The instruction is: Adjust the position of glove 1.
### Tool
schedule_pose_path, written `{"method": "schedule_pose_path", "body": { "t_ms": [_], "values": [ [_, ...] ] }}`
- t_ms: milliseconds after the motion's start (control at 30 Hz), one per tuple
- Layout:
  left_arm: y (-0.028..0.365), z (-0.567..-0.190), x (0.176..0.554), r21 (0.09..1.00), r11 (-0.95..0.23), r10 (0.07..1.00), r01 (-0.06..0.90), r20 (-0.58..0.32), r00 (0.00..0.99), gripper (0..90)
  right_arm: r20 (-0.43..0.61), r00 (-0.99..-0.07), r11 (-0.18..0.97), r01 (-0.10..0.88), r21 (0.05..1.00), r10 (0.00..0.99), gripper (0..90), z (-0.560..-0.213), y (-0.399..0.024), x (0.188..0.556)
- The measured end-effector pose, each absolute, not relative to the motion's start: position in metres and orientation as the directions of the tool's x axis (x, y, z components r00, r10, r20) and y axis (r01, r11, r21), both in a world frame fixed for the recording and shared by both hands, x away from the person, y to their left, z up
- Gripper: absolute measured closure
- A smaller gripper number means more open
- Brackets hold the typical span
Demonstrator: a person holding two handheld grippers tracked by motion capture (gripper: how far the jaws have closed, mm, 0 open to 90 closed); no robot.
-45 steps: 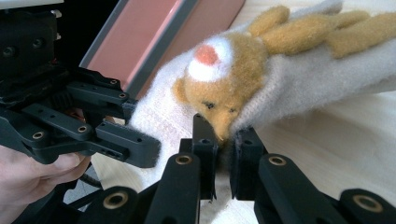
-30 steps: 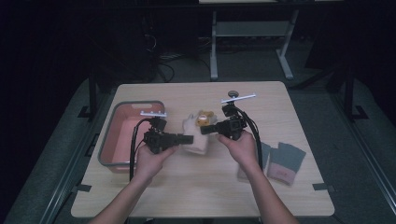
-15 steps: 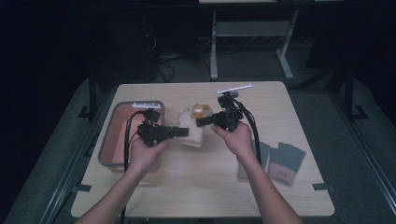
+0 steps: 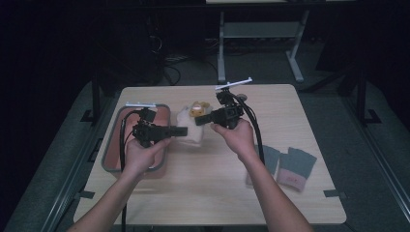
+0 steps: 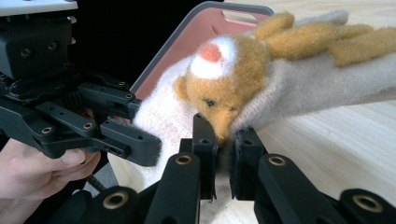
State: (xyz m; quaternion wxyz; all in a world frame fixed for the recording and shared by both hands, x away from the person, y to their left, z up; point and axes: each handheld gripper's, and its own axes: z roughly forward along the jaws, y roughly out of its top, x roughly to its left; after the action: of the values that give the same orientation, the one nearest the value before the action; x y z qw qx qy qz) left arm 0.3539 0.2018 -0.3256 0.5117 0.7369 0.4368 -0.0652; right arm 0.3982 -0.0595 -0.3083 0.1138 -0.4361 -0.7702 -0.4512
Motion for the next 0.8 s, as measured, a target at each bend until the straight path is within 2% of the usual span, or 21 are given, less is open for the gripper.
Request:
{"method": "schedule_pose_path", "body": {
  "t_ms": [800],
  "values": [
    [0.236, -0.307, 0.355, 0.718, -0.06, 0.605, 0.694, -0.527, 0.597, 69.6, 0.57, -0.621, 0.229, 0.759, 0.61, 0.539, 82.7, -0.289, -0.023, 0.411]
  ]
}}
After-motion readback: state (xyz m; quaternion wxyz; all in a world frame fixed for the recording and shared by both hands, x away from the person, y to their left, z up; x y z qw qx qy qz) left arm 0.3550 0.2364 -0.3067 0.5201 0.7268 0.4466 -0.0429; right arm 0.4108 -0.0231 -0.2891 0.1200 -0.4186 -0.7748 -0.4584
